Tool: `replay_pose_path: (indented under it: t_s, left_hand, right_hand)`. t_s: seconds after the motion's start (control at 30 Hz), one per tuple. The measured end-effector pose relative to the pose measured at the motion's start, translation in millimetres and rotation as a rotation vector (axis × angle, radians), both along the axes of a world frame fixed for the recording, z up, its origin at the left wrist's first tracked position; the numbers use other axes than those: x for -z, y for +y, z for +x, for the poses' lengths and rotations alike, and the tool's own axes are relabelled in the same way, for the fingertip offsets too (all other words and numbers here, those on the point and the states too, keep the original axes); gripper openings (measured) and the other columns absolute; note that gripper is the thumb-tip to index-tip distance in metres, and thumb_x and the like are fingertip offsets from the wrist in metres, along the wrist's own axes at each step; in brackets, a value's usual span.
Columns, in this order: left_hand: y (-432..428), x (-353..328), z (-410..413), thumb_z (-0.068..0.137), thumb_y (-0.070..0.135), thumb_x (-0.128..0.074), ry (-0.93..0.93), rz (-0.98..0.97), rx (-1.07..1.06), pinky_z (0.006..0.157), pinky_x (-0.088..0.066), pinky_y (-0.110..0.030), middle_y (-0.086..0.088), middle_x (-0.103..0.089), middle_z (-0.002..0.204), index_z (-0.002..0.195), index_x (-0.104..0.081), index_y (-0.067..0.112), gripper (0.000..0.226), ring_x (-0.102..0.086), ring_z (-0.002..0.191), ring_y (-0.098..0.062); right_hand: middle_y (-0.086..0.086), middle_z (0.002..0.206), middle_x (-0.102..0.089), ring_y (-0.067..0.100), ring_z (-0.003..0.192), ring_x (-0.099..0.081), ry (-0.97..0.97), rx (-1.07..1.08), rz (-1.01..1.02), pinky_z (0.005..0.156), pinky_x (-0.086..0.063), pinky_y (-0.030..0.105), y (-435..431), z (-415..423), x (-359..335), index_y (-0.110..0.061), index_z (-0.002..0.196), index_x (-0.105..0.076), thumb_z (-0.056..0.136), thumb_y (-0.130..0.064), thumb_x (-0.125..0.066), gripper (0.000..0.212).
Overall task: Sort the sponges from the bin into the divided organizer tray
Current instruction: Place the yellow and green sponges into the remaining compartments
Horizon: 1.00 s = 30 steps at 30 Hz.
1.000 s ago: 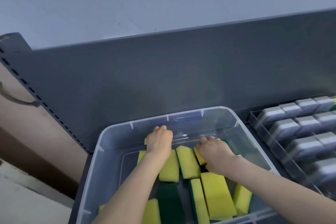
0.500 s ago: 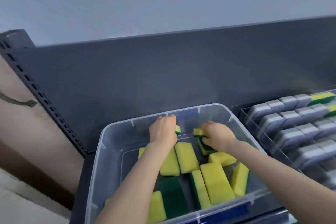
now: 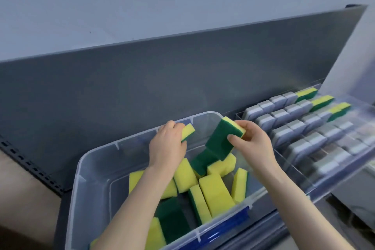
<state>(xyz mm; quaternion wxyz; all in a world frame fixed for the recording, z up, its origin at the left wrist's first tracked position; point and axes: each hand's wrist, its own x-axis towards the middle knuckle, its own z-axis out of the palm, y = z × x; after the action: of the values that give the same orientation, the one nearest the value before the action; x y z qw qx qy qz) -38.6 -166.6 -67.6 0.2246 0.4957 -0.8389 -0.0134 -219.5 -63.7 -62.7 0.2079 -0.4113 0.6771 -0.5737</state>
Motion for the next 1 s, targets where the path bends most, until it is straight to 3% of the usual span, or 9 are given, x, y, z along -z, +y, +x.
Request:
replay_pose_path:
  t_s: [0.2, 0.4, 0.5, 0.57, 0.77, 1.0]
  left_hand:
    - [21.8, -25.2, -17.4, 0.083, 0.03, -0.067, 0.147, 0.005, 0.091, 0.066, -0.049, -0.034, 0.009, -0.053, 0.098, 0.115, -0.059, 0.03, 0.033, -0.055, 0.092, -0.017]
    - [59.7, -62.2, -72.9, 0.078, 0.025, -0.073, 0.381, -0.024, 0.22, 0.076, -0.051, -0.035, 0.013, -0.056, 0.098, 0.111, -0.063, 0.029, 0.034, -0.057, 0.085, -0.012]
    - [82.5, -73.3, -113.1, 0.076, 0.022, -0.075, 0.463, -0.062, 0.267, 0.078, -0.051, -0.033, 0.012, -0.058, 0.096, 0.108, -0.065, 0.027, 0.035, -0.058, 0.086, -0.012]
    - [97.4, -79.2, -142.9, 0.074, 0.02, -0.075, 0.492, -0.07, 0.282, 0.078, -0.048, -0.031, 0.011, -0.058, 0.094, 0.106, -0.066, 0.026, 0.034, -0.057, 0.086, -0.012]
    - [136.8, -84.7, -224.7, 0.072, 0.015, -0.073, 0.536, -0.014, 0.309, 0.075, -0.052, -0.037, 0.012, -0.058, 0.092, 0.101, -0.066, 0.03, 0.033, -0.058, 0.081, -0.009]
    - [186.4, -81.3, -306.8, 0.074, 0.016, -0.072, 0.532, 0.023, 0.309, 0.074, -0.054, -0.037, 0.014, -0.057, 0.092, 0.1, -0.061, 0.034, 0.033, -0.057, 0.082, -0.004]
  right_hand:
    - [-0.004, 0.088, -0.072, 0.017, 0.085, -0.067, -0.087, 0.02, -0.048, 0.078, -0.056, 0.038, 26.3, -28.2, -9.0, -0.03, 0.101, -0.065, 0.078, -0.008, -0.066, 0.032]
    - [-0.01, 0.08, -0.071, 0.009, 0.074, -0.064, -0.086, 0.07, -0.118, 0.062, -0.051, 0.022, 63.3, -79.9, -24.9, -0.035, 0.099, -0.066, 0.079, -0.011, -0.065, 0.031]
    - [-0.007, 0.082, -0.071, 0.015, 0.079, -0.066, -0.075, 0.096, -0.116, 0.071, -0.057, 0.033, 89.2, -117.1, -32.1, -0.039, 0.097, -0.065, 0.079, -0.012, -0.065, 0.033]
    - [-0.003, 0.088, -0.071, 0.02, 0.086, -0.065, -0.084, 0.103, -0.11, 0.081, -0.056, 0.041, 107.0, -145.1, -36.2, -0.035, 0.102, -0.066, 0.079, -0.012, -0.065, 0.032]
    - [-0.005, 0.089, -0.072, 0.017, 0.086, -0.067, -0.111, 0.135, -0.151, 0.077, -0.057, 0.034, 156.4, -227.6, -40.2, -0.034, 0.101, -0.066, 0.08, -0.009, -0.065, 0.033]
    - [-0.006, 0.092, -0.072, 0.016, 0.089, -0.066, -0.111, 0.161, -0.144, 0.084, -0.055, 0.043, 216.3, -310.4, -35.5, -0.032, 0.107, -0.065, 0.081, -0.009, -0.064, 0.035]
